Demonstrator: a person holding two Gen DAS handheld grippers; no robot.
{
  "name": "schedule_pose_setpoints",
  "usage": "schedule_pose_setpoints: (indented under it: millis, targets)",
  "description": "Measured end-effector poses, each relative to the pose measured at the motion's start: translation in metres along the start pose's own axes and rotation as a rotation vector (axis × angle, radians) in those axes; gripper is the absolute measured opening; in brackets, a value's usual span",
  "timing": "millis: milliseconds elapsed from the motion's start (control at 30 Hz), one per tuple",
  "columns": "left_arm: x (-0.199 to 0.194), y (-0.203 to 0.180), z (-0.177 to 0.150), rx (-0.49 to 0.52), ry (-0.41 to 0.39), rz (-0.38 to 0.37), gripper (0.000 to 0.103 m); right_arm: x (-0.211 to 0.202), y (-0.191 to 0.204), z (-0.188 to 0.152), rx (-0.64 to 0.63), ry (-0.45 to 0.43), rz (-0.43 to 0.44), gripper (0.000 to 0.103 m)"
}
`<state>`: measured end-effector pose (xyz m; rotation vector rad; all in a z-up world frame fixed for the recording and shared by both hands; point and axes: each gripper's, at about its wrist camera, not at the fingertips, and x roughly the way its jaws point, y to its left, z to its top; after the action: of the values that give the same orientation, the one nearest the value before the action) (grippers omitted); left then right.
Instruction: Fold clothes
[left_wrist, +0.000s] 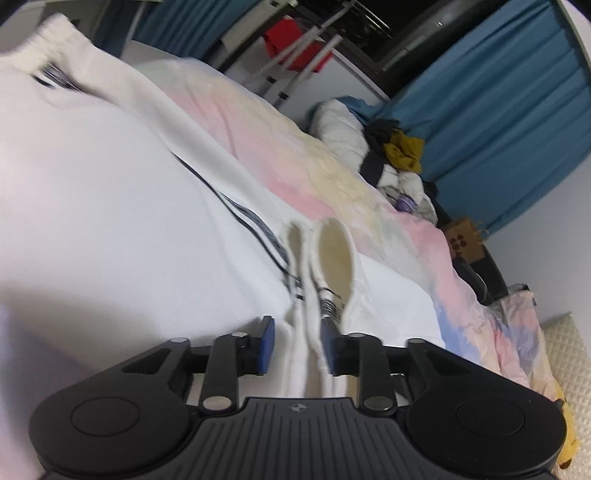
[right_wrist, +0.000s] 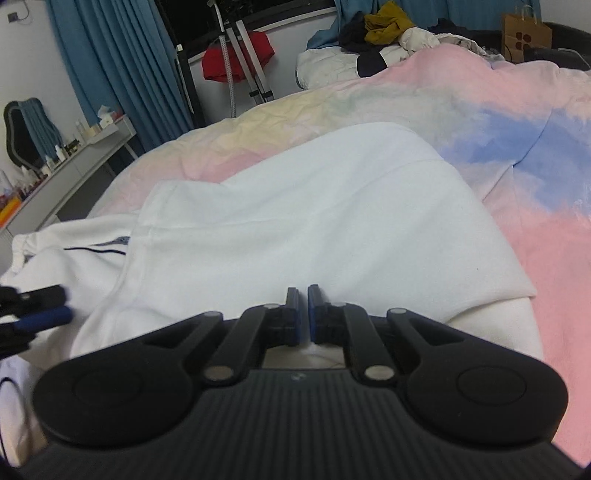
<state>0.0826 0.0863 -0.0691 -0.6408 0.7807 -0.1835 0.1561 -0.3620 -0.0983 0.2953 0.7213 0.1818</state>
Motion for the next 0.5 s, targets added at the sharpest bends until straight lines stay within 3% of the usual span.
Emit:
schedule_pose_setpoints:
  millis: [200,367,500]
  targets:
    - [-0.058,0.033,0.016,-0.188,-0.051,0.060,0.081,-0.002,0.000,0.004,0.013,0.003,0.007,0.009]
    - [-0.072,0.086,0.018,-0.391,-0.079,0.120,0.081,-0.003,-0.004,0.004,0.043,0.006,0.013,0.006]
    - [-0.071,0.121,0.020,-0.562,-0.099,0.069,0.081,-0.005,-0.003,0.003,0.048,0.004,0.009,0.006]
